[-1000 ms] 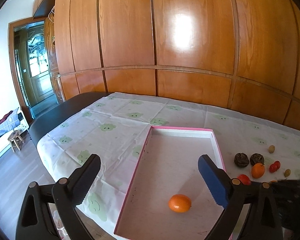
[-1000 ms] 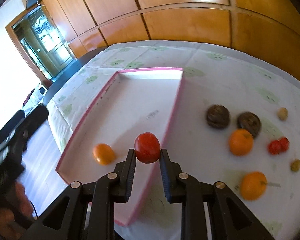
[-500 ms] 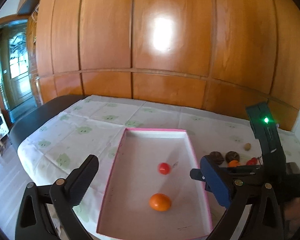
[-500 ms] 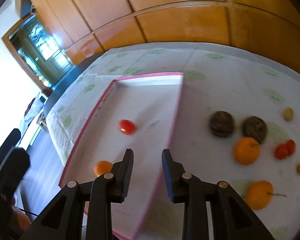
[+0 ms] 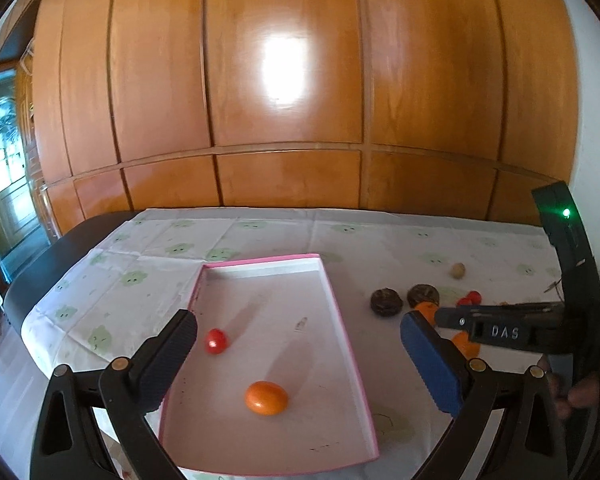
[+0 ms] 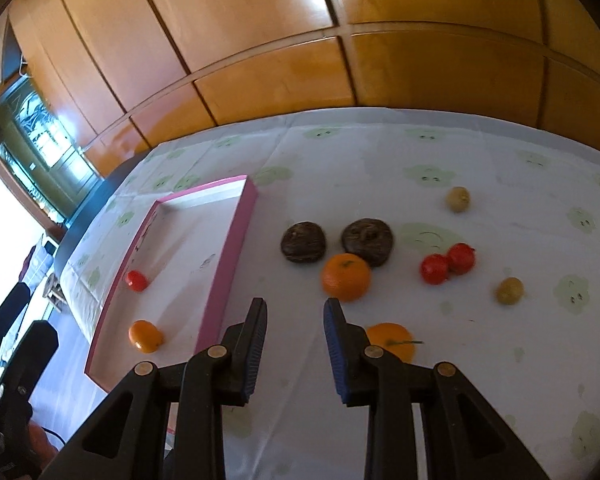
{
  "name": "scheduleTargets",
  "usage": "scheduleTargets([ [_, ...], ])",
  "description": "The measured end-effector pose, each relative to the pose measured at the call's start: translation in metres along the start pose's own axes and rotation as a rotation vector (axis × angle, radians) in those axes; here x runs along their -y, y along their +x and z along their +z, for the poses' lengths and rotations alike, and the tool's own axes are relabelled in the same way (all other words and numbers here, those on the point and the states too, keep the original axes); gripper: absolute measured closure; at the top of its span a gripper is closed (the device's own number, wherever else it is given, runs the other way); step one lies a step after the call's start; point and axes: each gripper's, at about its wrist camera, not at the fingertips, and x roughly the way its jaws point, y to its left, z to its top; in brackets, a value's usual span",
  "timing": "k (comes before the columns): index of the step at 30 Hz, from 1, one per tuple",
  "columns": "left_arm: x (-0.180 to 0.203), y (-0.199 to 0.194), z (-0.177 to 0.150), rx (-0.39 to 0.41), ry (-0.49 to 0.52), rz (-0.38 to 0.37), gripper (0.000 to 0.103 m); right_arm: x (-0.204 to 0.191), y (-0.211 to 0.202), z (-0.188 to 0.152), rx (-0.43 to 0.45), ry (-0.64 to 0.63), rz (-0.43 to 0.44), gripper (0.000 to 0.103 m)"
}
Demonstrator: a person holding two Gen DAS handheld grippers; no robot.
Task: Organize fruits
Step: 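Carry the red tomato over the tray and release it with the right tool, then reach the left tool to a dark brown fruit and grasp it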
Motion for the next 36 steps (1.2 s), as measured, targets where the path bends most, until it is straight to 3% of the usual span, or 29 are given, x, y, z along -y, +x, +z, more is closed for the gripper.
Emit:
scheduleTargets([
  [13, 0.028, 0.001, -0.005, -0.022, 0.070, -0.026, 0.001, 0.024, -0.017, 0.000, 0.031, 0.021, -0.018, 0.074],
  [18, 0.035, 0.008, -0.007, -0.050, 0.088, -0.036, 0.000, 0.043, -0.029, 0.011, 0.047, 0.007, -0.063, 0.074],
  [23, 0.033, 0.025, -0.012, -0.135, 0.056, -0.092, 0.001, 0.078, -0.048, 0.029, 0.072, -0.009, -0.163, 0.073],
  [26, 0.030, 0.039, -0.016, -0.208, 0.017, -0.146, 0.008, 0.104, -0.053, 0.039, 0.069, -0.023, -0.241, 0.072],
  [32, 0.032, 0.059, -0.015, -0.273, 0.011, -0.182, 0.022, 0.150, -0.044, 0.045, 0.044, -0.002, -0.338, 0.072],
  [36, 0.040, 0.074, -0.006, -0.298, 0.044, -0.210, 0.042, 0.168, -0.040, 0.046, 0.013, 0.087, -0.307, 0.072],
])
